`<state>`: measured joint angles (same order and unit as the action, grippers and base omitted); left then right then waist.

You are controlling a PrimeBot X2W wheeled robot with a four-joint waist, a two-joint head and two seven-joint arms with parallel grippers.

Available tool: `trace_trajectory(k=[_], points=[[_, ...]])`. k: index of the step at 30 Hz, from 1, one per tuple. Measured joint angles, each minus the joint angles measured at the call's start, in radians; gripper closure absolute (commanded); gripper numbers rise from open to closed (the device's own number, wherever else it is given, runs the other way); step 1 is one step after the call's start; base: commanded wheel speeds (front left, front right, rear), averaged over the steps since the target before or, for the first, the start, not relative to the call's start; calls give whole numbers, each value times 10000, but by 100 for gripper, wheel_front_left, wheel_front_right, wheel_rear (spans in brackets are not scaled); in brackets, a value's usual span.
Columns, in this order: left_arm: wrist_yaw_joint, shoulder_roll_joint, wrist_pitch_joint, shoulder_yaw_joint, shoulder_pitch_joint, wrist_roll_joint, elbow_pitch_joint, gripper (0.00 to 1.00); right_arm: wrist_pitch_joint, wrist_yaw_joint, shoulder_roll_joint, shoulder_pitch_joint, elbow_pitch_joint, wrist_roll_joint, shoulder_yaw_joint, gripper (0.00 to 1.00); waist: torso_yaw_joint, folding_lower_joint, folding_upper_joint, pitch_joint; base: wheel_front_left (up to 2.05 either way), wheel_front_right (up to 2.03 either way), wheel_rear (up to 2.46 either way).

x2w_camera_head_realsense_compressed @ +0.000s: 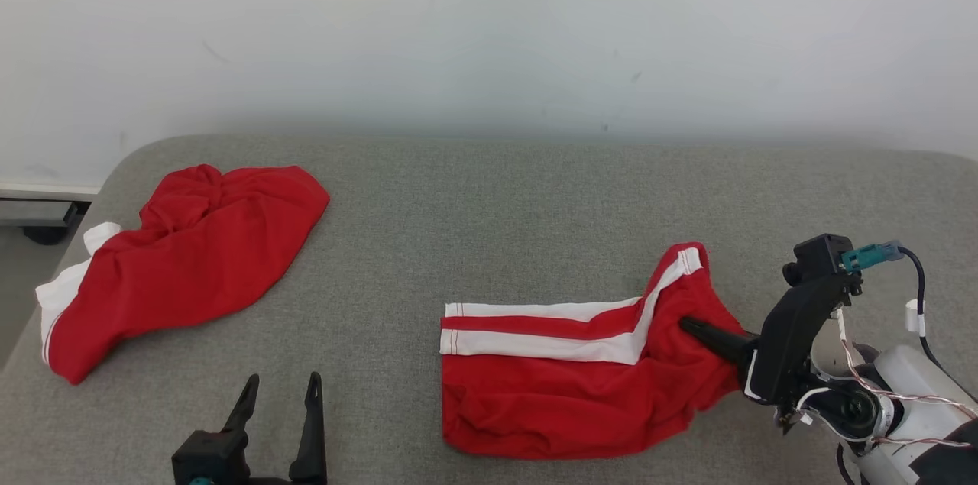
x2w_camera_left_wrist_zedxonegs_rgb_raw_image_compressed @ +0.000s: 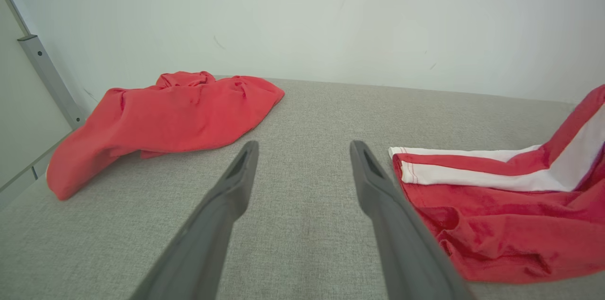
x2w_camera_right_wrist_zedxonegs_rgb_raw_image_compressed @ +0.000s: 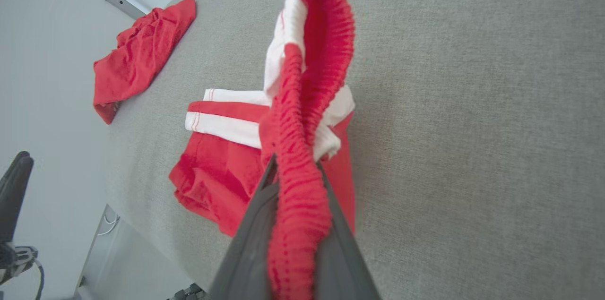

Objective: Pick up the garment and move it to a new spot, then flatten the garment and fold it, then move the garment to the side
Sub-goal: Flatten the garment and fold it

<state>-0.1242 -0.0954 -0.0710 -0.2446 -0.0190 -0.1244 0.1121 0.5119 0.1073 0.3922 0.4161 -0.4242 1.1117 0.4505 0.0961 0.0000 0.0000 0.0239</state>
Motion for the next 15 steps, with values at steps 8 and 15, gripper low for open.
trace_trajectory(k=[8, 15], points=[[4, 65, 104, -228, 0, -25, 17, 0, 732, -25, -550, -204, 642, 1070, -207, 100, 301, -1, 0, 125, 0, 0, 0], [15, 150, 268, -389, 22, -81, 67, 0, 880, -671, -1103, -193, 631, 1145, -144, 100, 746, 0, 0, 154, 0, 0, 0]])
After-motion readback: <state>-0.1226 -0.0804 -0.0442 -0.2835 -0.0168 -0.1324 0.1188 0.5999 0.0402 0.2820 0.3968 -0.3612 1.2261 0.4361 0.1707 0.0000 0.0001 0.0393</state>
